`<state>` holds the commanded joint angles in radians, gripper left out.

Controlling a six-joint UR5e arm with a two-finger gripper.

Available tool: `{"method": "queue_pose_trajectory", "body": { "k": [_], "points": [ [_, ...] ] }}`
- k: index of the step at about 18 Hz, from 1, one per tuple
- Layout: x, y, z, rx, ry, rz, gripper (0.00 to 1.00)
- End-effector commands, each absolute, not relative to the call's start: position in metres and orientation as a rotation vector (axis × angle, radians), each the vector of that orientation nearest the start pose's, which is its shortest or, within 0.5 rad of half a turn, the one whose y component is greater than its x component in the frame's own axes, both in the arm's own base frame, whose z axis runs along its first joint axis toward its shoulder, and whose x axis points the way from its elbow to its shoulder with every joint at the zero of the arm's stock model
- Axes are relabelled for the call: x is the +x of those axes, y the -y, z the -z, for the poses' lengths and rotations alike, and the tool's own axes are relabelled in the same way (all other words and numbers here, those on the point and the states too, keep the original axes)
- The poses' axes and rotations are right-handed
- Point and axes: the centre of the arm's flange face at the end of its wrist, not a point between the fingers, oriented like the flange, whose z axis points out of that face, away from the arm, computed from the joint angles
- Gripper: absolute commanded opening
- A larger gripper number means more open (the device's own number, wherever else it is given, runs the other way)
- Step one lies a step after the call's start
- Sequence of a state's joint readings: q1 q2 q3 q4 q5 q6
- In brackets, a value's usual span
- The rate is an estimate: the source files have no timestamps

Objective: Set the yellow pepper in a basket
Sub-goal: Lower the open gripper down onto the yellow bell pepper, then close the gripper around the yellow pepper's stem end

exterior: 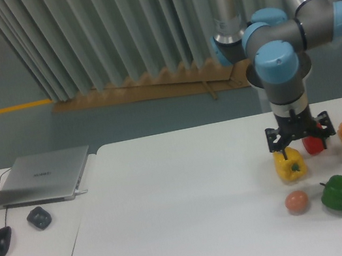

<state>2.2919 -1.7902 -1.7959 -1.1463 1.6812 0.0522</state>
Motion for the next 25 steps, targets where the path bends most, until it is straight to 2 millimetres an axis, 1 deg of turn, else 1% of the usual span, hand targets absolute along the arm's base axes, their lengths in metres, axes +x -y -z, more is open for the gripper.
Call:
{"method": "queue_pose_trajectory", "body": {
  "k": [2, 4, 5, 10, 16, 17, 19, 20, 25],
  "points": [
    [-0.272, -0.488, -0.315, -2.995, 1.054, -0.163, 1.0],
    [-0.27, -0.484, -0.308, -3.01, 1.06, -0.158, 1.0],
    [-0.27, -0.486, -0.311, -3.003, 1.061, -0.159, 1.0],
    [-0.274, -0.483, -0.311, -3.004, 1.069, -0.157, 1.0],
    [-0.275, -0.486, -0.307, -3.004, 1.074, -0.143, 1.0],
    [-0.275, -0.486, -0.305, -3.006, 1.077, -0.142, 1.0],
    [-0.273, -0.487, -0.294, -3.021, 1.098, -0.14, 1.0],
    [-0.272, -0.488, -0.292, -3.026, 1.1, -0.142, 1.0],
    [-0.27, -0.487, -0.288, -3.038, 1.1, -0.143, 1.0]
  ]
}}
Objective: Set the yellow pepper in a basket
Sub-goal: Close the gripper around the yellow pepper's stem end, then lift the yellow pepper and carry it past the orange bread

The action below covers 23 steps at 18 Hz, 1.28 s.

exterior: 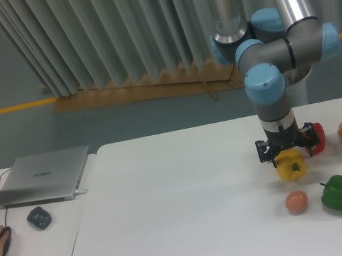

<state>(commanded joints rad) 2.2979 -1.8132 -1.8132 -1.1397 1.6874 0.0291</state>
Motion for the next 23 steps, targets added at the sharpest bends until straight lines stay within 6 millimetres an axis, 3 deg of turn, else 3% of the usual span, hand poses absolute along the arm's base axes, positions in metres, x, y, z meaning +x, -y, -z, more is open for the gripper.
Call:
{"method": "queue_pose_trajectory", "body": {
  "k": [5, 6, 10, 12, 17, 20, 23],
  "points": [
    [-0.268, -0.489, -0.285, -3.05, 1.085, -0.14, 1.0],
    [-0.267, -0.491, -0.283, -3.056, 1.079, -0.138, 0.96],
    [-0.266, -0.491, -0.282, -3.062, 1.078, -0.132, 0.63],
    [-0.266, -0.491, -0.283, -3.061, 1.078, -0.133, 0.54],
    [-0.268, -0.493, -0.29, -3.074, 1.071, -0.124, 0.52],
    [-0.278, -0.499, -0.324, -3.117, 1.012, -0.103, 0.52],
    [-0.287, -0.504, -0.371, -3.166, 0.764, -0.108, 0.52]
  ]
}}
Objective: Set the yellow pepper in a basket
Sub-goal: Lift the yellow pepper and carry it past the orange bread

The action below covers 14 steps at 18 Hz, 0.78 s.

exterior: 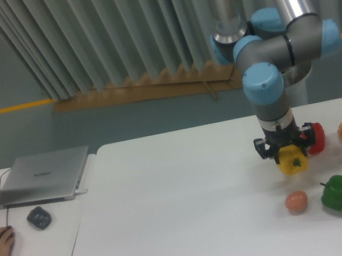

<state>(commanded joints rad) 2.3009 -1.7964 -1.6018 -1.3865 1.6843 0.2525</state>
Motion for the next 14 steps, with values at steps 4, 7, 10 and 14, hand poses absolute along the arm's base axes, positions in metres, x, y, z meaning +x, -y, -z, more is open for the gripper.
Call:
{"method": "queue_pose_trajectory", "body": {
  "k": [4, 7, 10, 14],
  "points": [
    [-0.308, -0.485, -0.399, -3.229, 0.461, -0.106, 0.52],
    [-0.322, -0.473, -0.41, -3.259, 0.281, -0.15, 0.52],
    [-0.34, -0.463, -0.417, -3.264, 0.033, -0.14, 0.52],
    [-0.367, -0.444, -0.424, -3.243, -0.172, -0.106, 0.52]
  ]
}}
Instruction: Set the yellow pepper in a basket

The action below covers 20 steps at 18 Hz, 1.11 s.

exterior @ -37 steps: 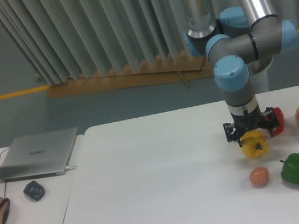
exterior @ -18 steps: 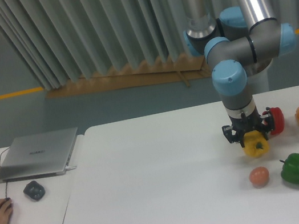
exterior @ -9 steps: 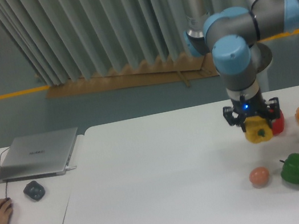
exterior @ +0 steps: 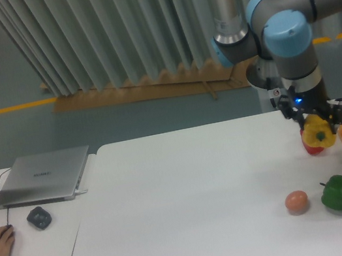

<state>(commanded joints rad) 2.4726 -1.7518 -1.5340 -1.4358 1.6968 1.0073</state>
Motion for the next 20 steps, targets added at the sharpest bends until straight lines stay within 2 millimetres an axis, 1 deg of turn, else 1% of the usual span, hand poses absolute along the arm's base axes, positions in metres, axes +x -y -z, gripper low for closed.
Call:
{"method": "queue_pose_trajectory", "body": {
  "k": [1, 3, 4, 5, 8, 13, 15, 16, 17, 19, 20],
  "points": [
    [-0.377, -0.435, -0.431, -3.199, -0.225, -0.073, 0.52],
    [-0.398, -0.417, -0.435, -3.115, -0.311, -0.013, 0.52],
    [-0.404, -0.408, -0.441, -3.092, -0.362, -0.016, 0.52],
    [-0.409, -0.4, -0.442, -3.085, -0.438, -0.015, 0.52],
    [-0.425, -0.38, -0.443, -3.07, -0.576, -0.003, 0.52],
    [-0.456, -0.337, -0.44, -3.008, -0.854, 0.039, 0.52],
    [-0.464, -0.325, -0.438, -2.996, -0.898, 0.035, 0.52],
    [-0.472, -0.315, -0.439, -2.991, -0.9, 0.021, 0.52],
    [-0.477, -0.312, -0.442, -2.994, -0.888, -0.008, 0.52],
    [-0.491, -0.3, -0.44, -3.004, -0.847, -0.063, 0.52],
    [-0.495, -0.299, -0.44, -3.005, -0.838, -0.09, 0.52]
  ]
}}
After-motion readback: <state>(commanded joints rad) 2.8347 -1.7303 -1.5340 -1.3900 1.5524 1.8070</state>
